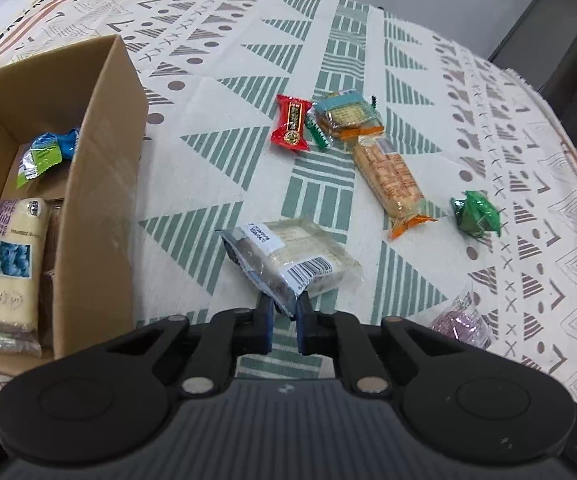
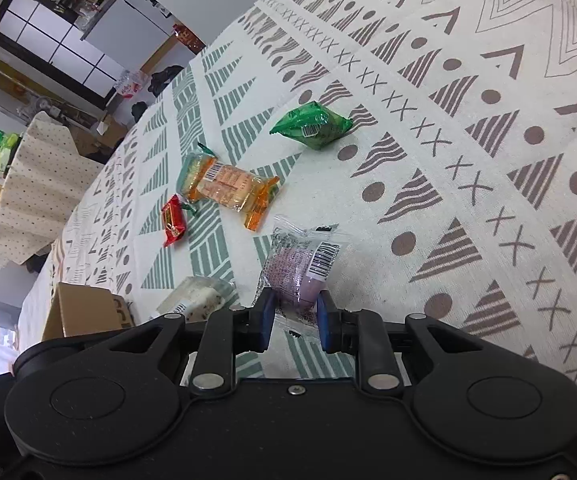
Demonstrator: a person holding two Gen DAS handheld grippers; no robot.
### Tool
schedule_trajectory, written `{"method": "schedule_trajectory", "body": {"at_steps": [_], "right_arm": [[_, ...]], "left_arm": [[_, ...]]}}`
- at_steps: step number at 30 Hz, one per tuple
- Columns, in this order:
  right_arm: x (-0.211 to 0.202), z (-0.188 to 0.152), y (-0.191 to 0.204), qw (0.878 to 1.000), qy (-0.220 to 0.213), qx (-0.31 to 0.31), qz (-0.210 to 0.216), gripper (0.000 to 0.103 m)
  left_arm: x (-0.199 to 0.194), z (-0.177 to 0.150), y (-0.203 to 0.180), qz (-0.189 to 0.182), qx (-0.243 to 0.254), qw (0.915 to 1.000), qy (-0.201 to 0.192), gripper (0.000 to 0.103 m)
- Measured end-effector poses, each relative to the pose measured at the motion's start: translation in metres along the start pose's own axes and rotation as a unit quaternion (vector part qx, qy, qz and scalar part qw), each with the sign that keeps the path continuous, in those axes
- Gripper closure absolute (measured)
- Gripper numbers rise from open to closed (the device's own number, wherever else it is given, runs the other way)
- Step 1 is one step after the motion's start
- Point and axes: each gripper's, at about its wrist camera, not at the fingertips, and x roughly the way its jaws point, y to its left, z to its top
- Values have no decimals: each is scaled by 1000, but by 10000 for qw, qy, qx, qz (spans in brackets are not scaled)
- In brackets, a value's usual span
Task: Organize snacks
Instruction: 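Grasp the white barcode packet with the left tool, then carry the white packet with the left tool while the right tool carries the purple packet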
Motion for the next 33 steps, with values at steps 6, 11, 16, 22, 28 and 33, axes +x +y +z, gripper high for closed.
{"method": "schedule_trajectory", "body": {"at_steps": [6,11,16,22,28,33], "right_arm": [[-7,-7,-2,10000,-34,30,4,81],[-13,-9,9,9999,-45,-43,113,81],[-19,-7,25,9994,-156,-164,275,81],[-22,-11,25,9992,-202,-161,299,82],[-19,-16,13,9996,-144,-50,231,82],[-15,-14,3,9998,-99,11,175,82]], "left_arm": [[-18,-5,4,-124,-48,9999,-87,97],[-41,0,10,-262,-133,9990,-344,103],[-55,6,14,-297,-112,9981,-527,103],[-49,5,12,-237,-52,9991,-358,100],[-26,-1,7,-95,-4,10000,22,48],[-14,-4,5,57,-254,9997,33,32]]}}
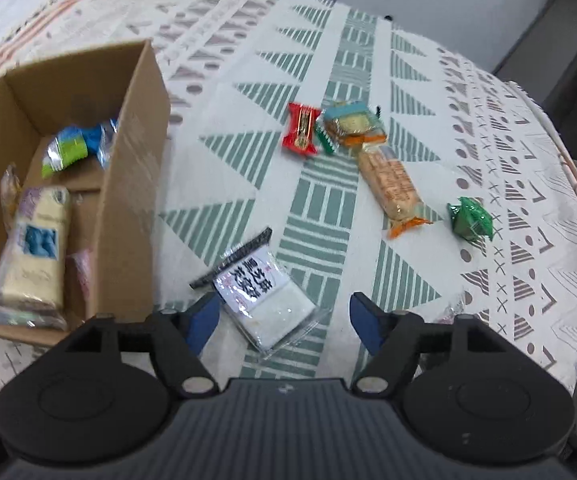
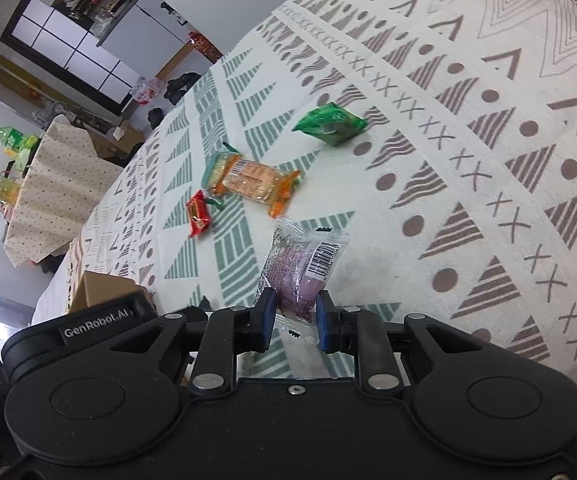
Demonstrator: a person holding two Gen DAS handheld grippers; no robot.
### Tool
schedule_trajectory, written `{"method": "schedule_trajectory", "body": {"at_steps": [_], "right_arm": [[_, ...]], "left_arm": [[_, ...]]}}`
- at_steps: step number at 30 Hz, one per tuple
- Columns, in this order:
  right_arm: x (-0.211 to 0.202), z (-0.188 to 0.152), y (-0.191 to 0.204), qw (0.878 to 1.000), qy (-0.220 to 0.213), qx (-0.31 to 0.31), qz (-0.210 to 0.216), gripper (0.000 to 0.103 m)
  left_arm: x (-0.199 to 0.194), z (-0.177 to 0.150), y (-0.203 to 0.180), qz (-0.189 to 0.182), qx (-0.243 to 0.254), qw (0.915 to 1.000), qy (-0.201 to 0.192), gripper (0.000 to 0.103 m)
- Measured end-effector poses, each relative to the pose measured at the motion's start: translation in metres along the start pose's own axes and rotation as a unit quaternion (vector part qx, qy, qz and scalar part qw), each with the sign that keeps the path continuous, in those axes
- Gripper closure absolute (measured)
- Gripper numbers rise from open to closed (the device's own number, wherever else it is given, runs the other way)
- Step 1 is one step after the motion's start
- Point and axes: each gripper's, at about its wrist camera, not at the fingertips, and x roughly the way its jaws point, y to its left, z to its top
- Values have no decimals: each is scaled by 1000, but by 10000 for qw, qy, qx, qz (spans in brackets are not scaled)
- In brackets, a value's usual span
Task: Organize snacks
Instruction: 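Carry the white packet with the left tool while the right tool carries the purple packet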
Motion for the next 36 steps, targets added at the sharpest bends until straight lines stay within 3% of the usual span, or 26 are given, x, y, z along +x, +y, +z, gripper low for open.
{"method": "schedule_trajectory", "body": {"at_steps": [10,19,23,29,36], "right_arm": [[12,9,-24,9998,145,105,-113,82],[30,9,-32,9991,339,144,-193,82],[37,7,-35,9986,402,219,-256,81],[42,10,-31,9985,393,240,-293,74],[50,18,-26,9985,372,181,-356,77]], "left_arm": [[34,1,-3,507,-469,9975,122,32],[58,8,4,745,-709,9944,238,32],[56,7,1,848,-610,9944,173,42],[52,6,4,761,-587,9952,174,47],[41,2,5,606,-575,9964,149,47]]}}
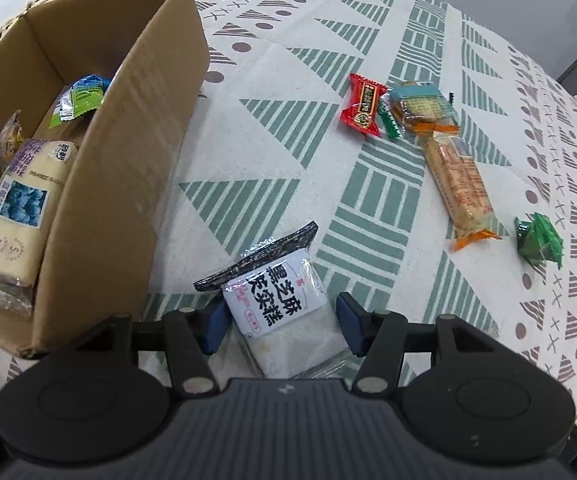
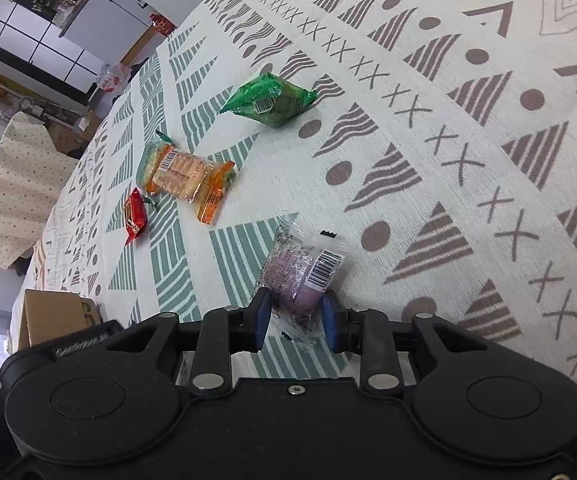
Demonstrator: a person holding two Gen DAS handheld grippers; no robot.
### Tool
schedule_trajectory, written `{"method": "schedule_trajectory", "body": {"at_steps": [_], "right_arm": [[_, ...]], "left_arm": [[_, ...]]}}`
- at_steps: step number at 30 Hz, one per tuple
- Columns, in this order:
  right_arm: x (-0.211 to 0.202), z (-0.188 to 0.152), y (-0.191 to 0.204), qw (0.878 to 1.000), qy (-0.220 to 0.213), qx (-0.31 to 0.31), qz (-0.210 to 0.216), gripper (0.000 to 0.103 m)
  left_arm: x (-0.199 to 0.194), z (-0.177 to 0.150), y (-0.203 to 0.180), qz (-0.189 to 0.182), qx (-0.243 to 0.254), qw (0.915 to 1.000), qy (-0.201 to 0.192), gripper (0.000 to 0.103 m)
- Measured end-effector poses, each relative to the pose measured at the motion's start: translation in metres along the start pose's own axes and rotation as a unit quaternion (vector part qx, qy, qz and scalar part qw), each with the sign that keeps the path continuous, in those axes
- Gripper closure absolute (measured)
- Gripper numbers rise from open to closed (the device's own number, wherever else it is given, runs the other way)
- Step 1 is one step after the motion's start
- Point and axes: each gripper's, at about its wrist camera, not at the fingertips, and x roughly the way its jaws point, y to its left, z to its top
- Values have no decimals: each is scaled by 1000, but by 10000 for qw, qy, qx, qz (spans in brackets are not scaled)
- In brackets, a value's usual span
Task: Organize snacks
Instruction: 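Carry the white packet with the left tool while the right tool carries the purple packet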
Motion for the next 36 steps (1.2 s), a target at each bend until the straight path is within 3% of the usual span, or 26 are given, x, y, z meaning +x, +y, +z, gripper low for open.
{"method": "schedule_trajectory", "body": {"at_steps": [15,26,36], "right_arm": [[-34,-14,14,9990,-284,31,343,83],[-64,-20,57,9952,-525,-206,795,84],[-80,-25,104,9903,-687,-533,1085,84]], "left_arm": [[-47,-1,15,-442,-41,9983,-378,47],[-95,8,30,-729,-148,9934,-871,48],[-125,23,65,-759,-420,9889,-1204,48]]}}
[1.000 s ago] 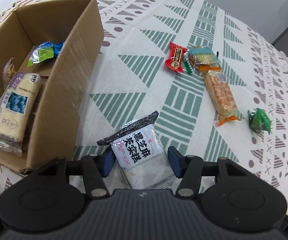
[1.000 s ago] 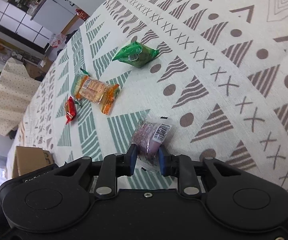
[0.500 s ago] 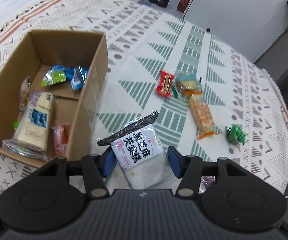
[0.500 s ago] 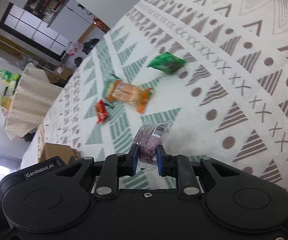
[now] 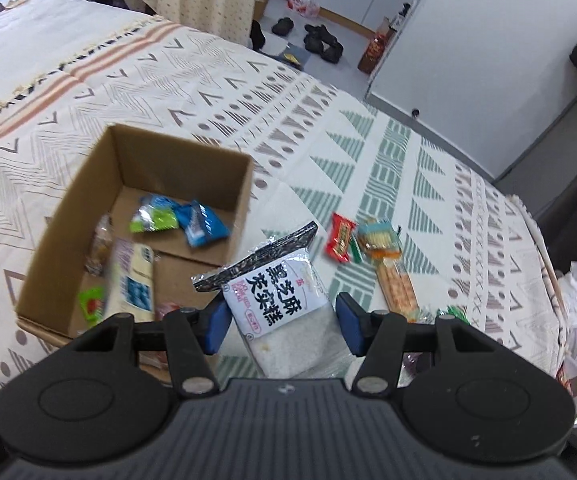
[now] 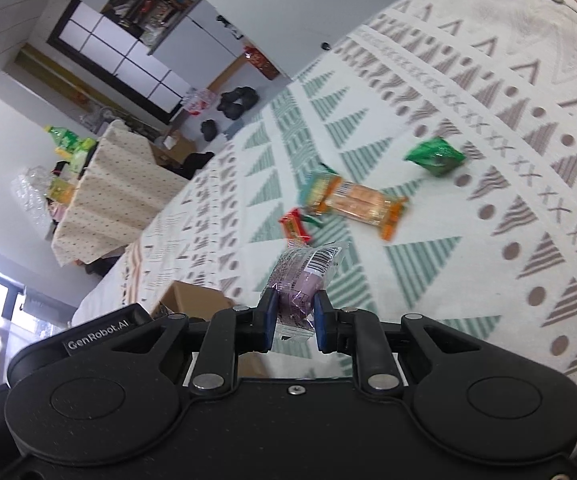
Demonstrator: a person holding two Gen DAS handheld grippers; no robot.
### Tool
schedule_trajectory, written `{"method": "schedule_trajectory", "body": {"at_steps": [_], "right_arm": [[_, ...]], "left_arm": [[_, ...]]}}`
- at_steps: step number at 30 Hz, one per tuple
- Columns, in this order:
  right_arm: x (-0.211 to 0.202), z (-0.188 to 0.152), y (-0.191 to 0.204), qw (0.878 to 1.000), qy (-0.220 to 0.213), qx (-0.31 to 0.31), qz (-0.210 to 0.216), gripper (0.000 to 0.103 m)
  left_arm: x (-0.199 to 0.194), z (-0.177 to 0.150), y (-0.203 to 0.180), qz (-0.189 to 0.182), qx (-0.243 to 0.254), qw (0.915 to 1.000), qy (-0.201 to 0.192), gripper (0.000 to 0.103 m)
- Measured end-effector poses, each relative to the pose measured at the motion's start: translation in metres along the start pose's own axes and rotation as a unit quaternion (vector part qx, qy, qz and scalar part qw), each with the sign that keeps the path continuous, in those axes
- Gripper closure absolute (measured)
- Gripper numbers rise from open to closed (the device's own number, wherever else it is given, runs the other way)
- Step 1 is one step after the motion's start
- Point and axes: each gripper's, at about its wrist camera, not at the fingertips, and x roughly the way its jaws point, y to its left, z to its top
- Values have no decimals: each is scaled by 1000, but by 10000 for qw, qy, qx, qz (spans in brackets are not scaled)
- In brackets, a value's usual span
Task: Organize snacks
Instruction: 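Carry the white packet with the left tool while the right tool carries the purple packet, then lower both packets into the box and open both tools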
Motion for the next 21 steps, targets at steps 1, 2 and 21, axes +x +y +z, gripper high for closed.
{"method": "schedule_trajectory", "body": {"at_steps": [1,2,21], "right_arm": [[0,-1,5,10000,-11,-28,23,84],[0,-1,9,10000,-17,-55,47,84],[28,-22,85,9978,184,-531,362,84]], "left_arm": [[-2,2,4,9,-28,10000,-20,48],[-3,5,8,18,-68,10000,-38,48],[-14,55,99,179,-902,9954,-251,48]]}}
